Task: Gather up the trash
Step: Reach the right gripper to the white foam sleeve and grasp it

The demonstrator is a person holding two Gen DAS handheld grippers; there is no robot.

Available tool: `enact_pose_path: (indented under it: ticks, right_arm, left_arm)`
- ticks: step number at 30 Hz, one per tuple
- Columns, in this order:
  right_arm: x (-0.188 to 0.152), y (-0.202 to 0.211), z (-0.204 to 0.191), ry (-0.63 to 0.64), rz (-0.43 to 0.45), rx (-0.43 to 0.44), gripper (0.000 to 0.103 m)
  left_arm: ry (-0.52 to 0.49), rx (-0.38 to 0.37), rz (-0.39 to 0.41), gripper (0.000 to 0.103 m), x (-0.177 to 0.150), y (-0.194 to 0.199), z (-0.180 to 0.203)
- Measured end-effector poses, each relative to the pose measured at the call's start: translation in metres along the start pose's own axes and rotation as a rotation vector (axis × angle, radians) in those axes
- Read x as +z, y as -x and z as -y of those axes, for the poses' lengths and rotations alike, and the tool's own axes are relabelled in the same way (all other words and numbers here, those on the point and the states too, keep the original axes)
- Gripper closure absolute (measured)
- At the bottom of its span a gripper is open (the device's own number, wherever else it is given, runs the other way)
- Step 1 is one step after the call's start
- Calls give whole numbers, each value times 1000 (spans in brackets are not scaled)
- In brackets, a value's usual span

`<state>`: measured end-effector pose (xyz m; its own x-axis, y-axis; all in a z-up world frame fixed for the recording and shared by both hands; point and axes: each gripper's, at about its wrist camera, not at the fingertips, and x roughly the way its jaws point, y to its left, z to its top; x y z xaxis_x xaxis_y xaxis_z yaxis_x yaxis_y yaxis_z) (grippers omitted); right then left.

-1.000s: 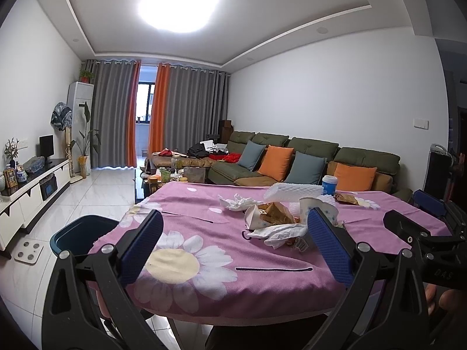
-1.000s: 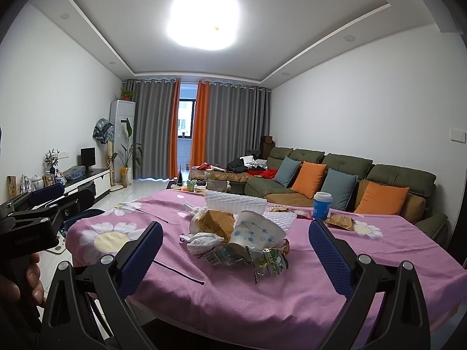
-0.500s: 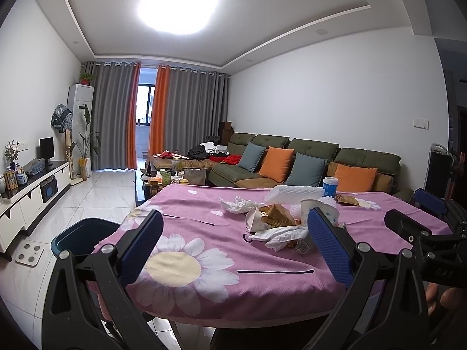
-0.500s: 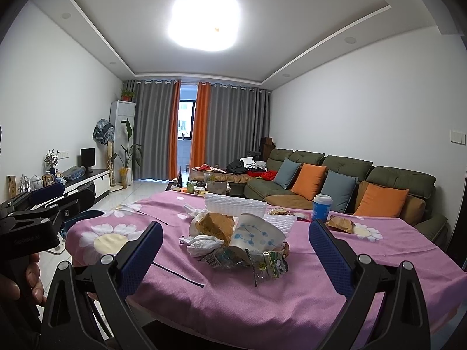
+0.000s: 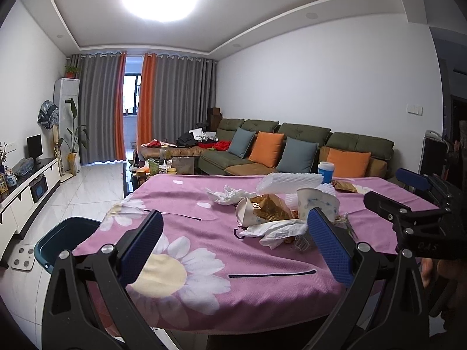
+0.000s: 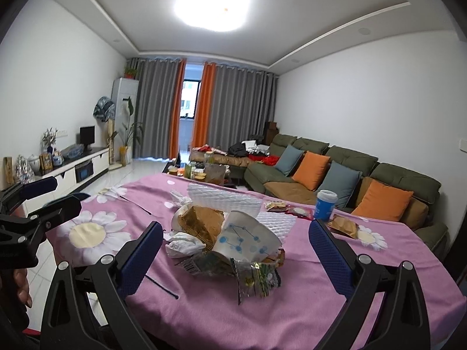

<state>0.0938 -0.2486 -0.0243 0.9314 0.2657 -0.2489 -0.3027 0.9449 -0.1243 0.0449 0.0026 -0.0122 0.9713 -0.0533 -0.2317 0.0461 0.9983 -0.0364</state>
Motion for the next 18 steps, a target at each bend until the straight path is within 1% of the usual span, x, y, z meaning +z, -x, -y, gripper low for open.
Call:
enact_pose_path:
  ticks: [5, 9, 14, 18]
  right_arm:
    - [11, -25, 0, 67, -15, 33, 6]
    - [22, -43, 2, 128, -34, 56, 6]
    - [34, -67, -4, 265, -42, 64, 6]
    - [38, -92, -9, 374, -88, 110, 8]
  left_arm:
    - [-12, -11, -40, 6, 1, -25, 4]
    - [-2, -43, -80, 6, -1, -46, 7]
    - [-16, -73, -123, 6, -8, -71, 13]
    - [-36, -98, -163, 6, -16, -96, 20]
